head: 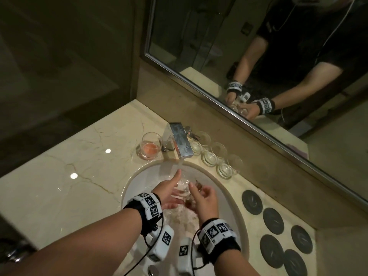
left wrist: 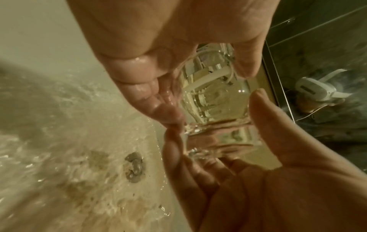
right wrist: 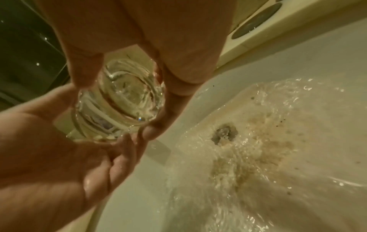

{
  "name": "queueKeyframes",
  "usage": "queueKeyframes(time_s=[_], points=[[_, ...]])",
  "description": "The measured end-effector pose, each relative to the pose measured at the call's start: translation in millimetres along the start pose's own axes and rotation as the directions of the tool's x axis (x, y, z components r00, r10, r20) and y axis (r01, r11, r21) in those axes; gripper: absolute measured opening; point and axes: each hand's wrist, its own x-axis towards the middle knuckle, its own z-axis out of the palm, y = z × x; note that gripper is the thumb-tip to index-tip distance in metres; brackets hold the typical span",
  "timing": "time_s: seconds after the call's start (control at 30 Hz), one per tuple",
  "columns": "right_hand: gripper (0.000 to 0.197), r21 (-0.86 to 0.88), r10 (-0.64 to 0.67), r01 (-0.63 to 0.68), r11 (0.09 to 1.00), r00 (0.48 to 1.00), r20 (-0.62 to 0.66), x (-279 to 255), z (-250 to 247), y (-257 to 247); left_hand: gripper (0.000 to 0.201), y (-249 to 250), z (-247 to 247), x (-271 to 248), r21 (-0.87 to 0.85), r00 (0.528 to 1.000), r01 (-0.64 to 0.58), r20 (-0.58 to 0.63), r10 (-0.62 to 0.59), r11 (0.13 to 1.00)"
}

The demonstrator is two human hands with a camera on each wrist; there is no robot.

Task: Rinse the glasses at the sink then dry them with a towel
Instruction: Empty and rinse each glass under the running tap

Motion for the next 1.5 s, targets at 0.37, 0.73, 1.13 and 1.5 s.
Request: queueKeyframes(time_s=[0.37, 0.73, 1.13, 1.5], points=[[0.092, -0.425, -0.141, 0.207, 0.881, 0.973, 0.181, -9, -2, 18, 0.064, -16, 9, -10, 0.624, 0.966, -0.186, -0.023, 0.256, 0.759], [0.074, -0.38, -0.249, 0.162, 0.911, 0.949, -0.192, 17, -57, 6, 0.064, -13, 18, -4, 0.521, 0.969, -0.233, 0.049, 0.244, 0.821], [0.075, -0.372, -0.223, 0.015, 0.928, 0.823, -0.522, 85, -122, -7, 0.051, -18, -3, 5, 0.549, 0.972, -0.162, -0.057, 0.23, 0.82], [0.085, -0.312, -0.19, 0.013, 0.95, 0.818, -0.543, 121, -123, -11, 0.064, 18, -58, 12, 0.502, 0.877, -0.002, -0.414, 0.242, 0.865]])
